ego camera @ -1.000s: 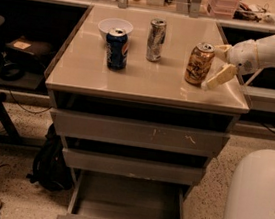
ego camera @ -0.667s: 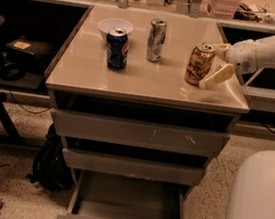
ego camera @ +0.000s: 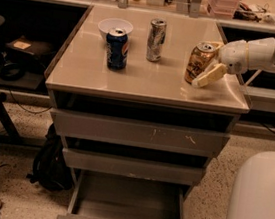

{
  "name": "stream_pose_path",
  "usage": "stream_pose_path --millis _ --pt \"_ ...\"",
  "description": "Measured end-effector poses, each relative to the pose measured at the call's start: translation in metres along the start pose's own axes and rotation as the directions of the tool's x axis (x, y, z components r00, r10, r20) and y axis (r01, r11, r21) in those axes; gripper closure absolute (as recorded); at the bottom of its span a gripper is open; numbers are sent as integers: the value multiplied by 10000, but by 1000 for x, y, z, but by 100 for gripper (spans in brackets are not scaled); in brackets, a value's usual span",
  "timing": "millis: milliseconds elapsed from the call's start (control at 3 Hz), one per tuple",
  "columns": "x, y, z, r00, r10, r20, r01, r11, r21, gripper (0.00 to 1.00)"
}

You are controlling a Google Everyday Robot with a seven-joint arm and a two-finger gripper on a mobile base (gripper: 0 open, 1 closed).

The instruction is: Place orange can into bottom drawer

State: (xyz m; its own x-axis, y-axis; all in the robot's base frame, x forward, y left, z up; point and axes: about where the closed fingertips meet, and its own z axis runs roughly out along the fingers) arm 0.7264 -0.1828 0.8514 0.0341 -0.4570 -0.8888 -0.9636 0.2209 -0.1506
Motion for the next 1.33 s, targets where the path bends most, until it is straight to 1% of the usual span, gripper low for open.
stream_pose_path --millis 333,1000,1333 --pt "0 0 0 10000 0 0 0 10000 0 18" --pt "0 0 0 10000 0 0 0 10000 -1 65" --pt "3 7 -5 10000 88 -16 -88 10000 -26 88"
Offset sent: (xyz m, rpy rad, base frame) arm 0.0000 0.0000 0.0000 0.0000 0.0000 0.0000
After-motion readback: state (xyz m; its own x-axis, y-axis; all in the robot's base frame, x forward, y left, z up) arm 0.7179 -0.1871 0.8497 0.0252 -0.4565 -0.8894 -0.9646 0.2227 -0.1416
